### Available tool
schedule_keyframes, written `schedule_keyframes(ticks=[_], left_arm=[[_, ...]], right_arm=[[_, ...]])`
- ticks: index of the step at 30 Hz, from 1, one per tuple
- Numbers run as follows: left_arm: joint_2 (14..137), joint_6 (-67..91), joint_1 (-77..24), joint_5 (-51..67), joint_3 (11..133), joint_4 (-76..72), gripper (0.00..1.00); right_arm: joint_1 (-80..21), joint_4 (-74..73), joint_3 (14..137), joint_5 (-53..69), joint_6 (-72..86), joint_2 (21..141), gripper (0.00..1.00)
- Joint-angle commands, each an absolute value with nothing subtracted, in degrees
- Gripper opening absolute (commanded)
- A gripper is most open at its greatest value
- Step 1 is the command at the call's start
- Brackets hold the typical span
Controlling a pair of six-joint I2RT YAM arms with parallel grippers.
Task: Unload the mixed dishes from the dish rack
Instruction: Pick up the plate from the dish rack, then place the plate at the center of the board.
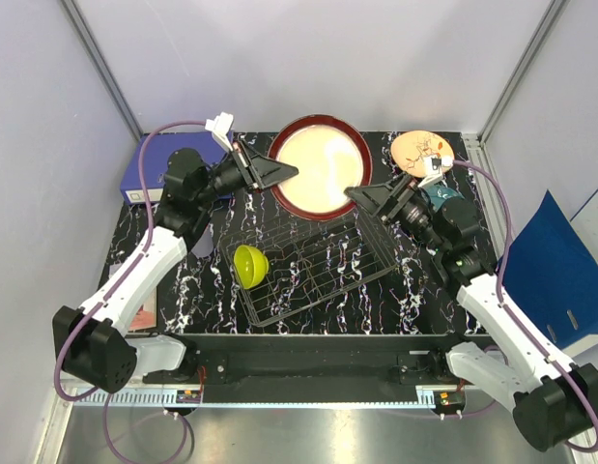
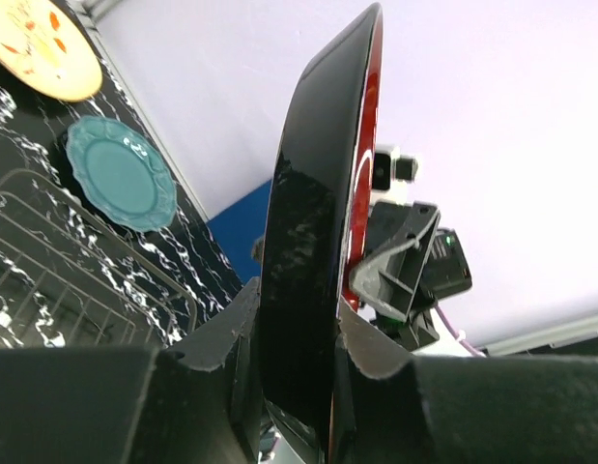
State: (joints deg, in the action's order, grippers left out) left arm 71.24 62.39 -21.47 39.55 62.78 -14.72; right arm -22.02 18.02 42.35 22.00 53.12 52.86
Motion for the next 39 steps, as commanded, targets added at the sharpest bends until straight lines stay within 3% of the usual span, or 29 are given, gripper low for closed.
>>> schedule_keyframes(ticks=[1, 5, 8, 11, 13, 15, 17, 18, 19, 21, 22, 23, 25, 31, 35, 39], left_arm=[[70.0, 64.7, -22.9, 41.8, 63.4, -25.8, 0.0], [70.1, 64.3, -23.4, 41.9, 63.0, -25.7, 0.0], [70.7, 64.2, -24.3, 42.0, 63.1, -25.6, 0.0], [71.2, 63.5, -24.9, 42.6, 63.3, -24.8, 0.0], [71.3, 63.2, -25.0, 42.6, 63.2, -24.0, 0.0], [70.8, 61.6, -25.0, 42.1, 63.3, -21.7, 0.0], [70.1, 58.5, -24.9, 40.3, 63.8, -19.1, 0.05], [69.3, 57.1, -24.9, 39.7, 64.6, -16.2, 0.13], [68.9, 55.8, -24.9, 38.7, 65.1, -14.8, 0.28], [67.9, 52.7, -24.7, 37.9, 66.6, -11.6, 0.37], [67.6, 52.0, -24.6, 37.0, 67.1, -10.6, 0.59], [67.3, 50.8, -24.2, 36.1, 67.5, -9.4, 0.69], [65.6, 49.7, -23.5, 31.8, 68.0, -4.8, 0.99], [56.8, 45.4, -20.9, 16.5, 64.8, 5.3, 0.99], [50.2, 43.6, -20.7, 12.1, 61.1, 6.1, 0.99], [47.2, 41.5, -20.6, 10.3, 60.3, 8.3, 0.99]], right_arm=[[-22.3, 23.9, 47.5, 23.4, 53.1, 55.0, 0.92], [-22.3, 24.0, 49.0, 23.5, 52.6, 56.7, 0.9], [-22.4, 23.9, 50.0, 24.3, 52.5, 58.8, 0.82], [-22.4, 24.5, 50.8, 26.7, 53.4, 61.5, 0.65], [-22.3, 24.9, 50.7, 27.6, 54.1, 62.8, 0.28], [-22.4, 24.3, 50.5, 27.2, 54.3, 62.9, 0.0], [-22.3, 23.3, 50.5, 26.7, 53.6, 62.3, 0.0], [-22.3, 21.6, 50.9, 26.0, 53.3, 61.9, 0.0], [-22.3, 20.4, 51.1, 25.3, 52.1, 61.4, 0.0], [-22.3, 16.9, 52.0, 23.4, 51.1, 60.0, 0.0], [-22.2, 15.5, 52.4, 22.2, 50.0, 59.5, 0.0], [-22.3, 12.5, 52.9, 20.8, 49.5, 58.4, 0.0], [-22.3, 9.6, 53.4, 16.4, 48.2, 57.0, 0.0], [-22.1, -4.8, 53.8, 0.4, 47.4, 49.5, 0.0], [-22.1, -16.9, 52.9, -15.4, 49.9, 43.9, 0.0], [-22.1, -19.0, 50.7, -22.7, 50.5, 36.5, 0.0]])
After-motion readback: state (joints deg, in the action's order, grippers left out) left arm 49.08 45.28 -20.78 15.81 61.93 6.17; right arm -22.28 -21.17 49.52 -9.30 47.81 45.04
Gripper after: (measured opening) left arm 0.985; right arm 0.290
